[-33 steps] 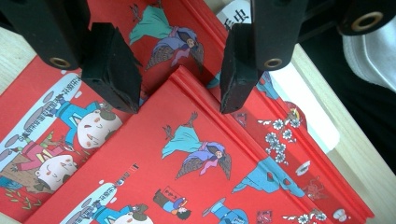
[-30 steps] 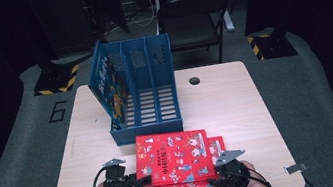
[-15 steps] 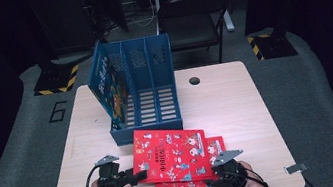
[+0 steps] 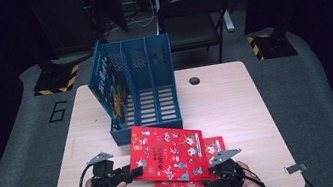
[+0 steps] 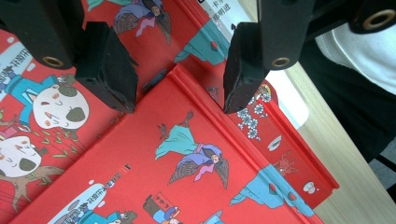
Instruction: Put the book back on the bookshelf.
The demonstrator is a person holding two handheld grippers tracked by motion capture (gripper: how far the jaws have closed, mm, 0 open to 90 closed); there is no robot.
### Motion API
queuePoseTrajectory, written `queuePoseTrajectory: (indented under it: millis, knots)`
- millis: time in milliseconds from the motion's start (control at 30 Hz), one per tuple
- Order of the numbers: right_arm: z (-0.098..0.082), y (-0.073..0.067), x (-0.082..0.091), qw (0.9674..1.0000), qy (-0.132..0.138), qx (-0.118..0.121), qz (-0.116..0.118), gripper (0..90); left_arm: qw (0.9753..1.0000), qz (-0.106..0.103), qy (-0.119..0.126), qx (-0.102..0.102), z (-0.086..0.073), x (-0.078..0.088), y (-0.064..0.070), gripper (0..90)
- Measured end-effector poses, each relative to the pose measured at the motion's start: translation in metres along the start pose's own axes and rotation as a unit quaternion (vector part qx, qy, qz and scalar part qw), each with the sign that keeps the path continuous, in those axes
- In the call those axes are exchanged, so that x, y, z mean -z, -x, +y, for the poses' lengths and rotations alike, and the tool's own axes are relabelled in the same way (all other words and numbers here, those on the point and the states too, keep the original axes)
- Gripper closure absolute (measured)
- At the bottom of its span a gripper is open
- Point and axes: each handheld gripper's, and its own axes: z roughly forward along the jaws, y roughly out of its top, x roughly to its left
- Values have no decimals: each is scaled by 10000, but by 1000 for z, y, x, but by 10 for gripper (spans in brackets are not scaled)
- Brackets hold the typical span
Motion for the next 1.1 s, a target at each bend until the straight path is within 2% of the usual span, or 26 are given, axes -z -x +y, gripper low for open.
queuePoseTrajectory:
  millis: [200,267,333,367,467,500,600,700,767,800,867,967,1100]
  knots:
    - [1,-2,-2,10000,34,5,71,433,10000,-8,57,11,4,5,3,547]
    - [1,-5,-3,9998,-2,203,-69,432,10000,-38,53,-23,6,7,4,552]
    - [2,-8,-4,9995,4,256,-170,425,10000,-65,51,-46,7,9,6,554]
    - [2,-9,-4,9995,-5,258,-204,425,9999,-58,103,-62,7,9,8,554]
    - [2,-9,-5,9995,57,210,-223,424,9998,-201,43,-65,8,9,12,552]
    - [2,-9,-5,9995,56,201,-216,422,9997,-179,116,-95,8,9,13,551]
    - [2,-9,-5,9995,74,229,-225,419,9997,-174,112,-112,9,10,16,553]
    - [2,-9,-6,9995,80,195,-233,415,9997,-192,41,-176,10,11,18,549]
    - [2,-9,-6,9996,75,195,-190,413,9994,-298,-29,-147,10,8,20,549]
    - [2,-9,-5,9997,47,192,-159,409,9995,-264,-36,-191,9,8,21,547]
    - [3,-10,-5,9997,22,154,-174,408,9996,-241,16,-147,10,8,23,548]
    - [3,-10,-6,9998,23,137,-157,408,9996,-214,-46,-176,11,9,24,549]
    - [4,-10,-7,9997,57,152,-190,402,9994,-189,-42,-278,15,12,28,552]
